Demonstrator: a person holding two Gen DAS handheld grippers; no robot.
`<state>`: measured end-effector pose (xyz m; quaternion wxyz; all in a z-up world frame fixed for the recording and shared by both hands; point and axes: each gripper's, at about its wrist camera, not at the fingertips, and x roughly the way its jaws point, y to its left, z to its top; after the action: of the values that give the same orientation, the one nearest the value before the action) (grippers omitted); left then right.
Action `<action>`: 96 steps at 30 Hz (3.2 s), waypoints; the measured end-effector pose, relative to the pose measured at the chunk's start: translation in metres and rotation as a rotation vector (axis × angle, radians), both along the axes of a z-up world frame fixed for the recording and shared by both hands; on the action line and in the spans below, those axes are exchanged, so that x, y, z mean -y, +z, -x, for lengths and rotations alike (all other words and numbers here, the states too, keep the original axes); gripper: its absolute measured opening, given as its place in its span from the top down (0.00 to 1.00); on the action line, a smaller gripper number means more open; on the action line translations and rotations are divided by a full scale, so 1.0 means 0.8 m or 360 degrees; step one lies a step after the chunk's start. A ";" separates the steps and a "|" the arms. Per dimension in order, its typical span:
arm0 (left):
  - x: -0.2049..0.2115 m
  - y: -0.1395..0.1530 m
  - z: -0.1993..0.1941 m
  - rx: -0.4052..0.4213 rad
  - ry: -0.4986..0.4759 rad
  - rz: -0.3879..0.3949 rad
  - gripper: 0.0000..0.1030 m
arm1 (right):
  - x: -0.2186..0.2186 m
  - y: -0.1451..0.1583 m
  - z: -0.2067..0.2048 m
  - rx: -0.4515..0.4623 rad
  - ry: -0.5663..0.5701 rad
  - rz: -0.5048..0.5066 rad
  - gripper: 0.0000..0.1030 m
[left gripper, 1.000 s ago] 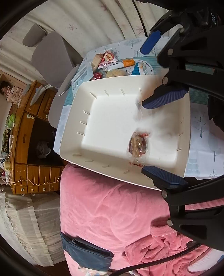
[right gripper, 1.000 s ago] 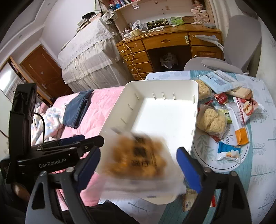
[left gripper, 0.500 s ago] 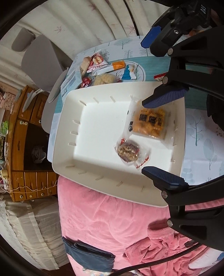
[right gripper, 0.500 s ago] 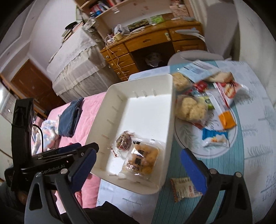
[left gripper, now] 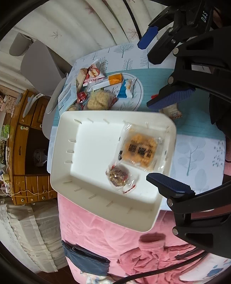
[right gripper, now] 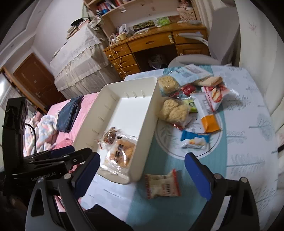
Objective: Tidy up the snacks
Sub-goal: 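Withdraw both tools from the tray toward the remaining snacks on the table, then grasp the white LIPO biscuit packet with the left tool while the right tool grasps the blue cream snack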
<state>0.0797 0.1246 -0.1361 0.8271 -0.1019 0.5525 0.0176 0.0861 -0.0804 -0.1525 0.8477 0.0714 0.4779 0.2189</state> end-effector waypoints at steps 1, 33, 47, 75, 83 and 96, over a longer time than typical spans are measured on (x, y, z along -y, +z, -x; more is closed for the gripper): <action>0.005 0.001 0.003 0.0004 0.0013 0.0006 0.28 | 0.004 0.000 0.001 0.0011 0.0018 0.0015 0.07; 0.136 -0.114 0.050 -0.0288 0.0435 0.0168 0.19 | 0.088 -0.049 -0.026 0.0411 0.0645 0.0356 0.21; 0.150 -0.183 0.017 -0.0313 0.0527 0.0164 0.19 | 0.065 -0.116 -0.063 0.0595 0.0882 0.0490 0.34; 0.167 -0.217 -0.022 -0.0337 0.0531 -0.0112 0.33 | 0.052 -0.183 -0.116 0.0407 0.0963 0.0503 0.66; 0.163 -0.215 -0.021 -0.0325 0.0513 -0.0110 0.48 | 0.053 -0.178 -0.115 0.0263 0.0954 0.0453 0.70; 0.141 -0.194 0.011 -0.0373 0.0482 0.0004 0.49 | 0.076 -0.173 -0.096 -0.0037 0.0761 0.0429 0.71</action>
<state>0.0709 0.0118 -0.2916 0.7447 -0.1822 0.6236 0.1527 0.1629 -0.1409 -0.2911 0.7682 -0.1545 0.5159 0.3463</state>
